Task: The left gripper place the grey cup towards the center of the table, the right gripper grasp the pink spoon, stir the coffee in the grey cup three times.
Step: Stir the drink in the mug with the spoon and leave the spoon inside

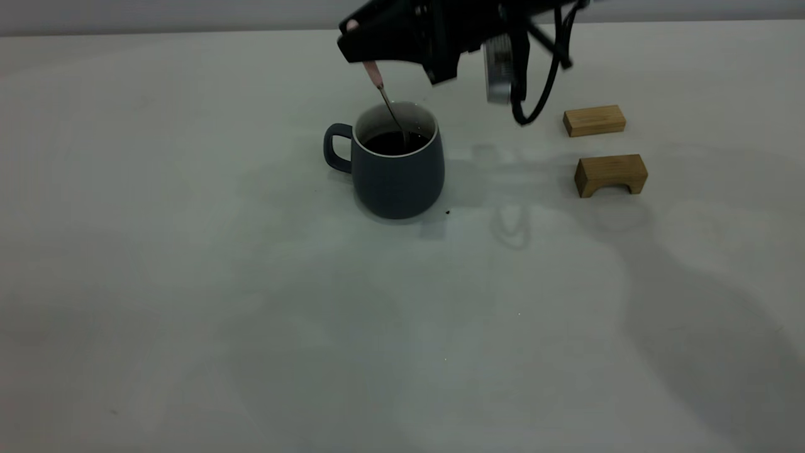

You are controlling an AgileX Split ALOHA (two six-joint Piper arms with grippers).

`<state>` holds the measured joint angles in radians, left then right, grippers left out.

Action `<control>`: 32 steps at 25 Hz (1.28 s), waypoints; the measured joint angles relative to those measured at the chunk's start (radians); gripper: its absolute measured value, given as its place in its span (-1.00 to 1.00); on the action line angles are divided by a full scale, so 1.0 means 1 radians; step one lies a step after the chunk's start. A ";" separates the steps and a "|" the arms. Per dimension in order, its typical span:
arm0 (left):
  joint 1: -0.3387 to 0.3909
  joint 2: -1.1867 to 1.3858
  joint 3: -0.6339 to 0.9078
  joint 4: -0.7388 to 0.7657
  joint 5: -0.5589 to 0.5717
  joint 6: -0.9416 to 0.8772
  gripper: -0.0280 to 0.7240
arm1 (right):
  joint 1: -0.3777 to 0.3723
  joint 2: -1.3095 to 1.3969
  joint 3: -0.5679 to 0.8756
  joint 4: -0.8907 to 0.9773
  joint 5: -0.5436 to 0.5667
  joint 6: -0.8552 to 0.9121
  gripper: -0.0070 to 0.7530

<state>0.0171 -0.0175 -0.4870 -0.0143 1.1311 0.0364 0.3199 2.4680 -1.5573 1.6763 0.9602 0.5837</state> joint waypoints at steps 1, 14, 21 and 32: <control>0.000 0.000 0.000 0.000 0.000 0.000 0.23 | -0.001 0.015 -0.005 0.021 0.013 -0.036 -0.60; 0.000 0.000 0.000 0.000 0.000 0.000 0.23 | -0.060 0.081 -0.070 -0.089 0.095 0.025 -0.60; 0.000 0.000 0.000 0.000 0.000 0.000 0.23 | -0.053 0.081 -0.074 -0.119 0.169 0.364 -0.60; 0.000 0.000 0.000 0.000 0.000 0.000 0.23 | -0.030 0.082 -0.075 -0.062 0.104 -0.094 -0.60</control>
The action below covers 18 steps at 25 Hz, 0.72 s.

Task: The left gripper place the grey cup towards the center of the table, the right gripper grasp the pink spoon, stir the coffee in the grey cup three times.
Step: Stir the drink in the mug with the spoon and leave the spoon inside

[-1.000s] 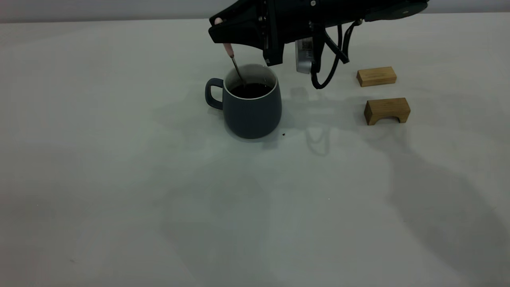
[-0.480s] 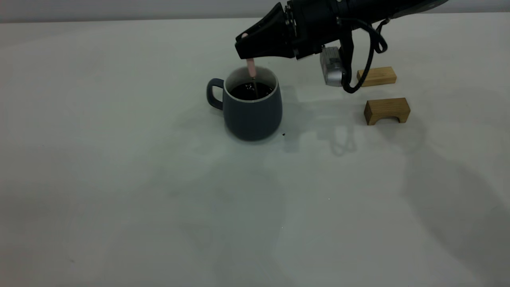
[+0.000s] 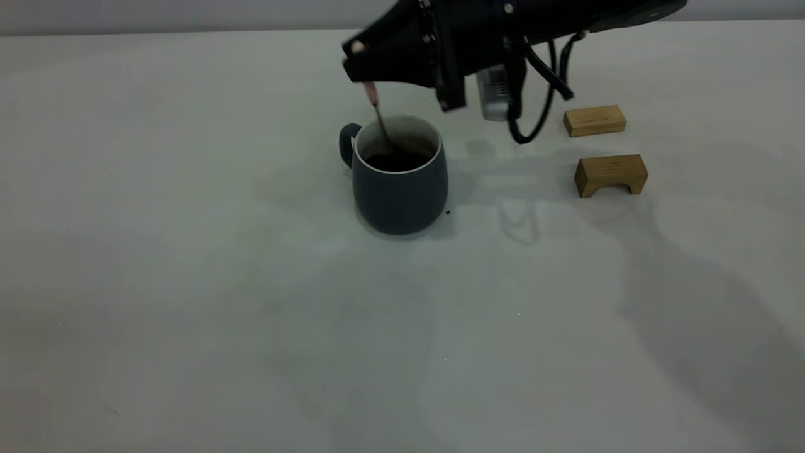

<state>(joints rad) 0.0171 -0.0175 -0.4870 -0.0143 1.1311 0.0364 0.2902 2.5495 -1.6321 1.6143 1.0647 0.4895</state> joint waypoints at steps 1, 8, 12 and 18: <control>0.000 0.000 0.000 0.000 0.000 0.000 0.23 | -0.007 0.000 0.000 -0.019 0.000 -0.007 -0.60; 0.000 0.000 0.000 0.000 0.000 0.000 0.23 | -0.038 0.000 0.000 -0.142 0.057 0.264 -0.60; 0.000 0.000 0.000 0.000 0.000 0.000 0.23 | -0.037 0.000 -0.001 -0.154 0.073 0.422 -0.60; 0.000 0.000 0.000 0.000 0.000 0.000 0.23 | -0.006 0.000 -0.001 -0.058 0.080 0.378 -0.60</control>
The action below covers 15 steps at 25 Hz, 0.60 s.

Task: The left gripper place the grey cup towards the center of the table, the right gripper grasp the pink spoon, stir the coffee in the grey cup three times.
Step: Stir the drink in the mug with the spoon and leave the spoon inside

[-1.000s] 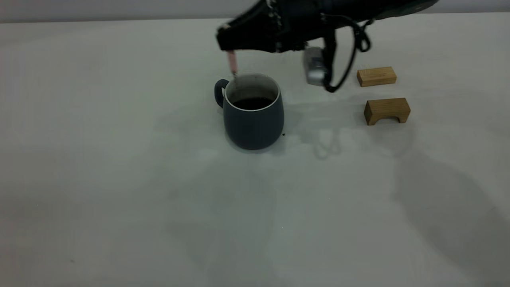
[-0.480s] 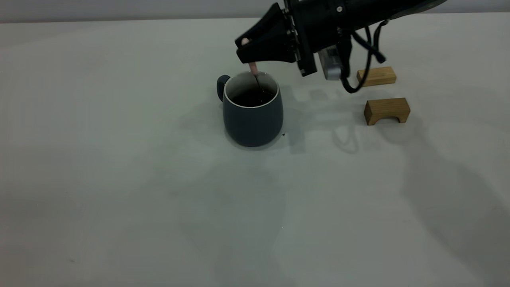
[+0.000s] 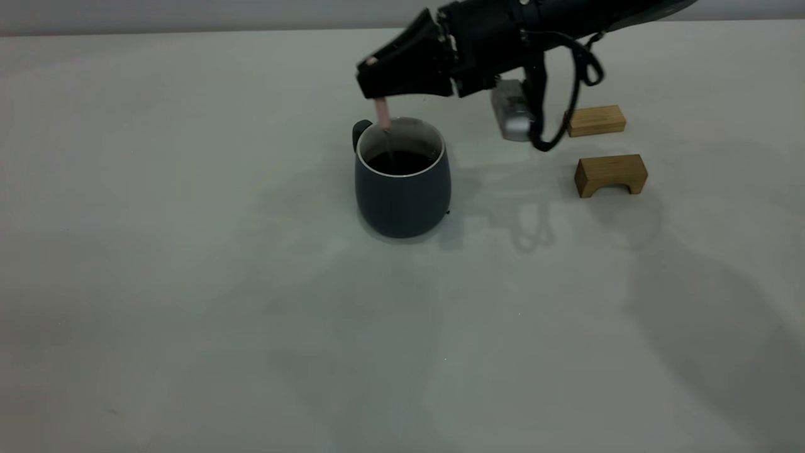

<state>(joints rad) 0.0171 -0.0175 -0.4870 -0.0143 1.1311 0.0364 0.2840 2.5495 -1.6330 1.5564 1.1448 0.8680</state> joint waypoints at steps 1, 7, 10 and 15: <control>0.000 0.000 0.000 0.000 0.000 0.000 0.23 | 0.006 0.000 0.000 0.011 0.002 -0.040 -0.60; 0.000 0.000 0.000 0.000 0.000 0.000 0.23 | 0.005 0.000 0.000 -0.008 -0.040 -0.316 -0.60; 0.000 0.000 0.000 0.000 0.000 0.000 0.23 | -0.006 0.000 0.000 -0.067 -0.057 -0.389 -0.60; 0.000 0.000 0.000 0.000 0.000 0.000 0.23 | -0.024 0.000 -0.002 -0.149 -0.025 -0.410 -0.60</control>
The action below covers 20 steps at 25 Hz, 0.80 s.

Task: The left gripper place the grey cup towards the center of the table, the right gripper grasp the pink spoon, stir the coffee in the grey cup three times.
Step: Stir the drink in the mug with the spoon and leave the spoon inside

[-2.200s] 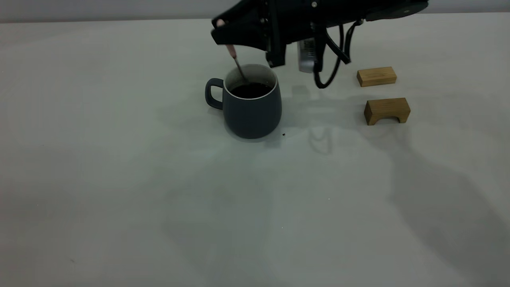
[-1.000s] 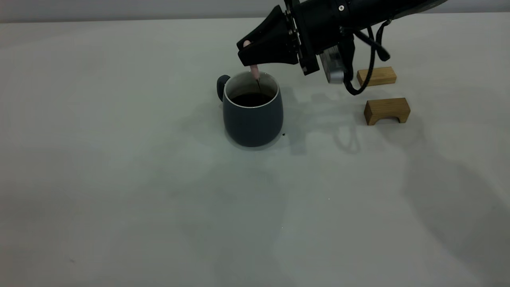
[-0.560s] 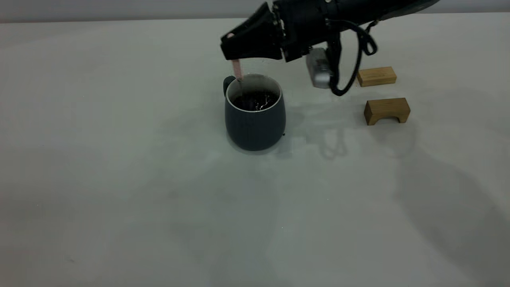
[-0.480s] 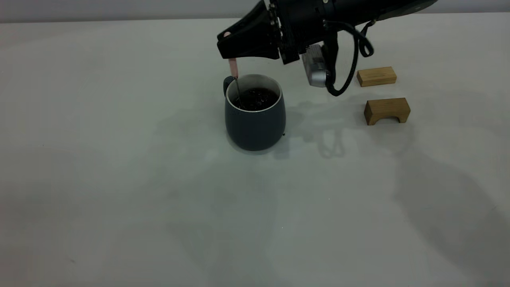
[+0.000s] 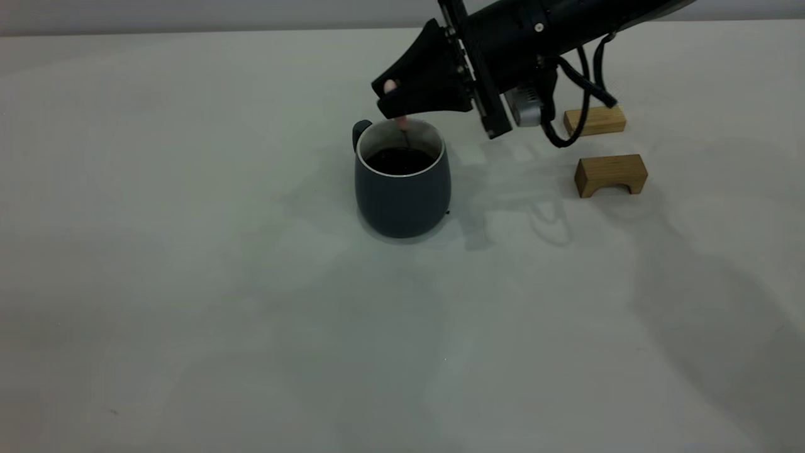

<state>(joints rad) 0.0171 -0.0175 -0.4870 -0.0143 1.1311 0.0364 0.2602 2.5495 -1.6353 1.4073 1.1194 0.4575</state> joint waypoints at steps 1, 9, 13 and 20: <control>0.000 0.000 0.000 0.000 0.000 0.000 0.23 | 0.000 0.000 0.000 -0.009 0.008 0.000 -0.60; 0.000 0.000 0.000 0.000 0.000 0.000 0.23 | 0.000 0.000 0.000 -0.022 0.030 -0.001 -0.60; 0.000 0.000 0.000 0.000 0.000 0.000 0.23 | 0.007 0.000 0.000 -0.017 0.032 0.001 -0.60; 0.000 0.000 0.000 0.000 0.000 0.000 0.23 | 0.045 0.000 0.000 0.061 0.032 0.004 -0.60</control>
<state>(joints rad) 0.0171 -0.0175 -0.4870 -0.0143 1.1311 0.0364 0.3052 2.5495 -1.6353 1.4688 1.1518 0.4611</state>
